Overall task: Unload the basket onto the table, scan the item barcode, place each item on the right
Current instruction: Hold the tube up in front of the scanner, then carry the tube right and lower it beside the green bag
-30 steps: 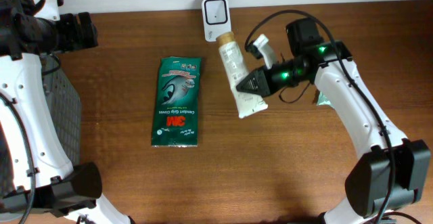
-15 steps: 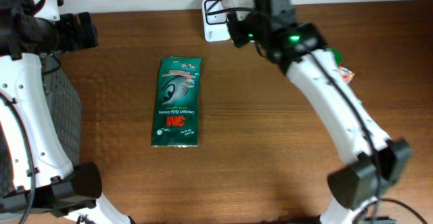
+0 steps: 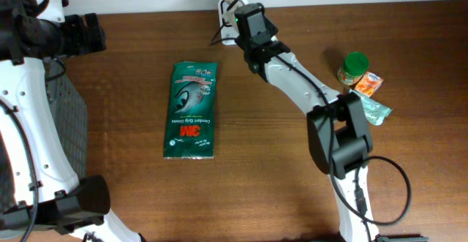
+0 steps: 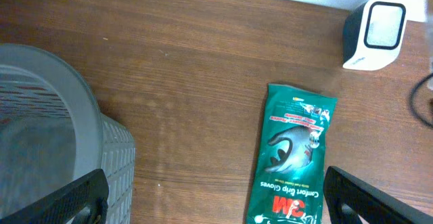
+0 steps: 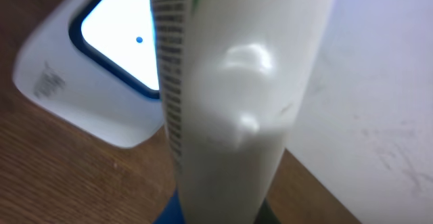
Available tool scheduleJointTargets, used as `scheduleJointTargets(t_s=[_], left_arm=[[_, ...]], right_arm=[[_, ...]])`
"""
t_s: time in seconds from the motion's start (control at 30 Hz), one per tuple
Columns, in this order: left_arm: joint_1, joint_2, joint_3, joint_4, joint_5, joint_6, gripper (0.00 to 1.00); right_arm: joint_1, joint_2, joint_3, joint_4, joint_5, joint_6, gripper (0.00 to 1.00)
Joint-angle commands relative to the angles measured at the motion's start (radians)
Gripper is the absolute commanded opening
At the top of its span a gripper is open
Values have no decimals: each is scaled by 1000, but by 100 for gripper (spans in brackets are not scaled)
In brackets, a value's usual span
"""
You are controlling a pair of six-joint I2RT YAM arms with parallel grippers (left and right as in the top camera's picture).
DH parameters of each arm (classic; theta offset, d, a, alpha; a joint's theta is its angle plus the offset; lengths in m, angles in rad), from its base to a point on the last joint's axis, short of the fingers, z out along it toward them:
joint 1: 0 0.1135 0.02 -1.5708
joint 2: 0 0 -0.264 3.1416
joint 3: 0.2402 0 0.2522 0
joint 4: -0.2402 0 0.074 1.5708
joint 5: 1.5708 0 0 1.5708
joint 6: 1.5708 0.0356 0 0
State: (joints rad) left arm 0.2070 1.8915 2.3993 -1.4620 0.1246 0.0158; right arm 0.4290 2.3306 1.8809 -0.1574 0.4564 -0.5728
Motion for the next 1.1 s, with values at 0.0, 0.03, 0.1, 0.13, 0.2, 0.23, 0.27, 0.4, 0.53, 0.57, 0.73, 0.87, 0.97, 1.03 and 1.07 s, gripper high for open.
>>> scheduleJointTargets(t_s=[0.0,0.03,0.1,0.13,0.2,0.23,0.27,0.4,0.53,0.57,0.73,0.87,0.97,1.03,1.07], left_arm=[[-1,0,5,2,10,8,99],[-1,0,5,2,10,8,99],[-1,0,5,2,10,8,99],[-1,0,5,2,10,8,99],[-1,0,5,2,10,8,99],[-1,0,5,2,10,8,99],[-1,0,5,2,10,8,99],[-1,0,5,2,10,8,99],[-1,0,5,2,10,8,99],[-1,0,5,2,10,8,99],[-1,0,5,2,10,8,99],[-1,0,5,2,10,8,99],[-1,0,5,2,10,8,99],[-1,0,5,2,10,8,99],[-1,0,5,2,10,8,99]], right_arm=[[14,23,20,73,101,-60,4],[15,25,20,80,101,-60,4],[15,27,20,86,101,-60,4],[15,28,20,86,101,-60,4],[15,28,20,83,103,-60,4],[15,28,20,83,103,-60,4],[16,28,20,83,102,-60,4],[19,28,20,83,103,-59,4],[24,26,20,83,105,-58,4],[24,24,20,83,105,-55,4],[24,-14,20,46,99,-17,4],[23,-85,20,-62,16,84,4],[13,-176,20,-191,-96,241,4],[7,-233,20,-266,-147,336,4],[2,-262,20,-306,-170,390,4]])
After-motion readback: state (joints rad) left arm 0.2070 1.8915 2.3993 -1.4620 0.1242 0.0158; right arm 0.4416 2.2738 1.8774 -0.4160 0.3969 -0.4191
